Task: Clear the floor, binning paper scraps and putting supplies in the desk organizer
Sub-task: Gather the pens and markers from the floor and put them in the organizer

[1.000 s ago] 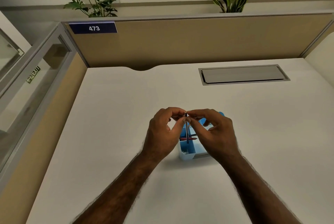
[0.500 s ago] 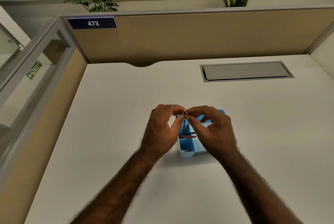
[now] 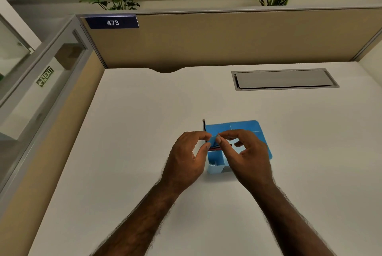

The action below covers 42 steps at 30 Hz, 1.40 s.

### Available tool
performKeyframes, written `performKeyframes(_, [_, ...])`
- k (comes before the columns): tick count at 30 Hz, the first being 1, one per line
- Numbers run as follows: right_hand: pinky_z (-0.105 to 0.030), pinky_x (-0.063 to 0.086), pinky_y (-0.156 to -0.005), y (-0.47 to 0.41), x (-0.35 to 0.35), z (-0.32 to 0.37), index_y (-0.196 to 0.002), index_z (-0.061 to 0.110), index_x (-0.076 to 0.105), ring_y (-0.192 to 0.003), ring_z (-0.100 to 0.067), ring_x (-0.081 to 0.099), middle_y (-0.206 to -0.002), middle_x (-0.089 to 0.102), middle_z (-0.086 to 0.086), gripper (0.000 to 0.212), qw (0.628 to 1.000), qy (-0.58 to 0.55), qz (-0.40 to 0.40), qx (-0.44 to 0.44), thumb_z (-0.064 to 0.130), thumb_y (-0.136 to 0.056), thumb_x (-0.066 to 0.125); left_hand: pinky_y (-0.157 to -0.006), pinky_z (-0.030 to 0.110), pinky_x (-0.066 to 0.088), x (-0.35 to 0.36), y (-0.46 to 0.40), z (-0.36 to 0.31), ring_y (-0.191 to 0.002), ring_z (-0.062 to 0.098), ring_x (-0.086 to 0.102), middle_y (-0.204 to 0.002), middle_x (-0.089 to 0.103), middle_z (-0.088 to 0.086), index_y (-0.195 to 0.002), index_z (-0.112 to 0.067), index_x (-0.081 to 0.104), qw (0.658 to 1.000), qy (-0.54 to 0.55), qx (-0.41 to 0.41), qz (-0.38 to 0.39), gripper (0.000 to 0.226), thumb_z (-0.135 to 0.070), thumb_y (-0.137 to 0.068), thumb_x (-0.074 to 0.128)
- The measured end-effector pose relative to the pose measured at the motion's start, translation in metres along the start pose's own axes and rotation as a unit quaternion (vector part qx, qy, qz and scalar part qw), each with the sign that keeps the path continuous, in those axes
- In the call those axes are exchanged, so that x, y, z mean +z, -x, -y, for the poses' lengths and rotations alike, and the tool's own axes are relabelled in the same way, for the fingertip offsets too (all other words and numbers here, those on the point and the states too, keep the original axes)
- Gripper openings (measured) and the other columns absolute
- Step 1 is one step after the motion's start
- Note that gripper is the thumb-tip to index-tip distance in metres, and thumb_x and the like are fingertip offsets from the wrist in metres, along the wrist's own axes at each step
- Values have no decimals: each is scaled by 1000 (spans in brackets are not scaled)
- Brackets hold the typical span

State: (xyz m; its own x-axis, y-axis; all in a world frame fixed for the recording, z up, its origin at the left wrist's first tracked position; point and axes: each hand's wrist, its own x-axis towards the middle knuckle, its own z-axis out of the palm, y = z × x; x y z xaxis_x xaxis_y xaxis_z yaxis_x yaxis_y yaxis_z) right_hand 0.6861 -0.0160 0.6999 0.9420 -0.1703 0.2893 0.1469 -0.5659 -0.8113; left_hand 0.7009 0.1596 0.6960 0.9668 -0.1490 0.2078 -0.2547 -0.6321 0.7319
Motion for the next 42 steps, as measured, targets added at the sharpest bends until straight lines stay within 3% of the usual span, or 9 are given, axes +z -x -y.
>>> performKeyframes(4, [-29,58,-73,23,-4,4,-105,25,76,-96,2,62,-102,73,17,27,999,30,-37,-13,47,-91,69,-98,4,41,-5,26,1,-115,9,65,-125,72,-3,-124,-18,68,1000,6,-3,2,27,-24,-98,69])
performKeyframes(11, [-36,61,-79,85,-8,23,-104,22,75,-98,-11,67,-104,76,9,22,998,49,-31,-30,39,-91,77,-98,6,42,-15,94,1,-113,2,62,-125,72,-4,-123,-20,68,1000,13,10,-4,27,-26,-97,71])
performKeyframes(16, [-28,60,-70,161,-11,46,-104,36,71,-102,9,59,-102,62,35,14,997,41,-31,-60,42,-92,76,-100,17,52,-29,166,1,-114,4,64,-126,71,-9,-124,-26,67,999,23,19,-10,28,-32,-97,70])
performKeyframes(20, [-35,61,-73,226,-15,57,-104,31,75,-101,4,62,-102,71,24,14,997,49,-25,-60,39,-93,78,-98,5,45,-41,230,0,-112,-6,59,-126,69,-15,-123,-33,65,999,30,16,-13,27,-35,-96,70])
performKeyframes(24, [-37,60,-75,293,-24,70,-103,34,74,-102,1,64,-102,70,28,11,998,40,-20,-55,38,-94,76,-89,-5,42,-48,295,0,-111,-17,55,-124,67,-22,-122,-38,63,999,36,16,-3,26,-36,-96,70])
performKeyframes(28, [-41,61,-73,350,-36,78,-102,28,76,-96,-3,67,-98,72,21,12,998,34,-21,-43,33,-92,77,-89,3,48,-51,351,-2,-113,-6,60,-117,67,-22,-121,-39,63,998,55,28,16,26,-38,-96,69])
performKeyframes(32, [-34,57,-69,389,-55,85,-96,25,78,-90,-3,68,-92,73,18,8,997,46,-40,-42,25,-89,82,-93,17,54,-50,384,-11,-109,0,66,-112,71,-18,-117,-32,67,995,81,55,22,23,-31,-95,72])
performKeyframes(37, [-33,58,-73,416,-78,87,-99,24,79,-95,-4,67,-95,74,18,9,996,74,-38,-25,29,-91,79,-87,13,55,-42,407,-20,-110,0,66,-113,70,-19,-119,-35,66,993,101,55,30,24,-34,-96,69])
performKeyframes(42, [-32,56,-79,438,-92,82,-98,22,80,-96,-4,67,-95,75,16,9,995,97,-35,-2,27,-91,81,-91,22,57,-20,423,-23,-107,-1,67,-110,73,-17,-116,-31,69,990,131,45,28,23,-28,-94,71])
